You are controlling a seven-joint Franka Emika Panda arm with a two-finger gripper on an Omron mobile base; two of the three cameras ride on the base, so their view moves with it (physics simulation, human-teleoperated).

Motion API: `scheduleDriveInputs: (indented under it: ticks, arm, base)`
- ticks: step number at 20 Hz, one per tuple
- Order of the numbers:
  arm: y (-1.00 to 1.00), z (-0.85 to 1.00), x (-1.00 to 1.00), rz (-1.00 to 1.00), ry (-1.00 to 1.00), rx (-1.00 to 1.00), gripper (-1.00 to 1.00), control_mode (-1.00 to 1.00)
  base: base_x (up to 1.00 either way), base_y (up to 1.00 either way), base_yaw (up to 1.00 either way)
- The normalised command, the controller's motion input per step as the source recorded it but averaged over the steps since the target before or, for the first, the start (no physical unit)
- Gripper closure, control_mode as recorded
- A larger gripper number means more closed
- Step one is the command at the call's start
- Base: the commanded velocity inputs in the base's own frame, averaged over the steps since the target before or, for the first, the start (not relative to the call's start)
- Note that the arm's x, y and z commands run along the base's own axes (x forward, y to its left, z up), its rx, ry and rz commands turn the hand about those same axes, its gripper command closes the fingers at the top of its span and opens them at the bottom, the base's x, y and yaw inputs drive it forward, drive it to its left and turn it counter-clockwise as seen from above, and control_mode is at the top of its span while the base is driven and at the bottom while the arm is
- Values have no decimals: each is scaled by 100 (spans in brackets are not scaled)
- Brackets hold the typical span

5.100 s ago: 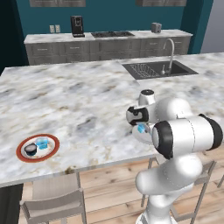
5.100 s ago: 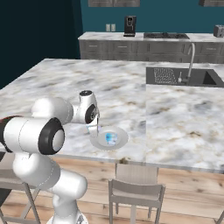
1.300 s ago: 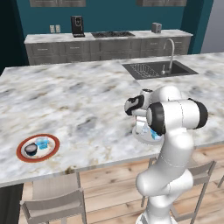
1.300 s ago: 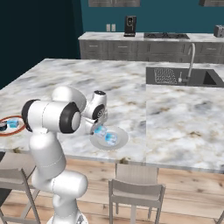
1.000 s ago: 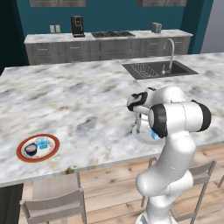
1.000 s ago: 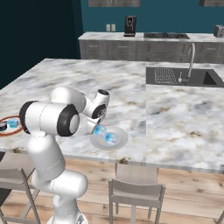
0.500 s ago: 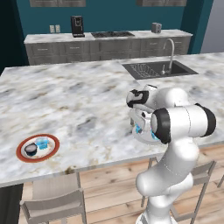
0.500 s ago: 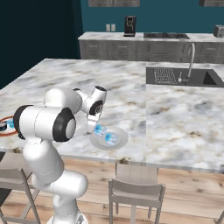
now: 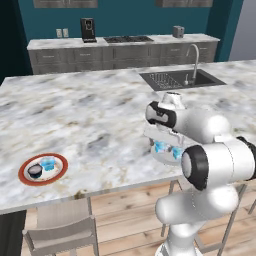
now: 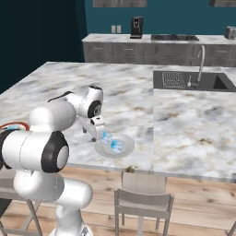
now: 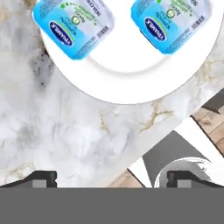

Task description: Place two yogurt containers on each plate.

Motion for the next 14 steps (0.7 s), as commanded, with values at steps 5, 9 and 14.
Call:
scheduleDriveInputs:
  ticks: [5, 9, 14]
  arm:
    - [-1, 26, -61, 69, -44, 0, -100, -100]
    - [0, 30, -67, 62, -43, 0, -100, -100]
    - [0, 40, -84, 53, -22, -17, -100, -100]
  base:
    - [0, 0, 0]
    - [0, 0, 0]
    - [0, 0, 0]
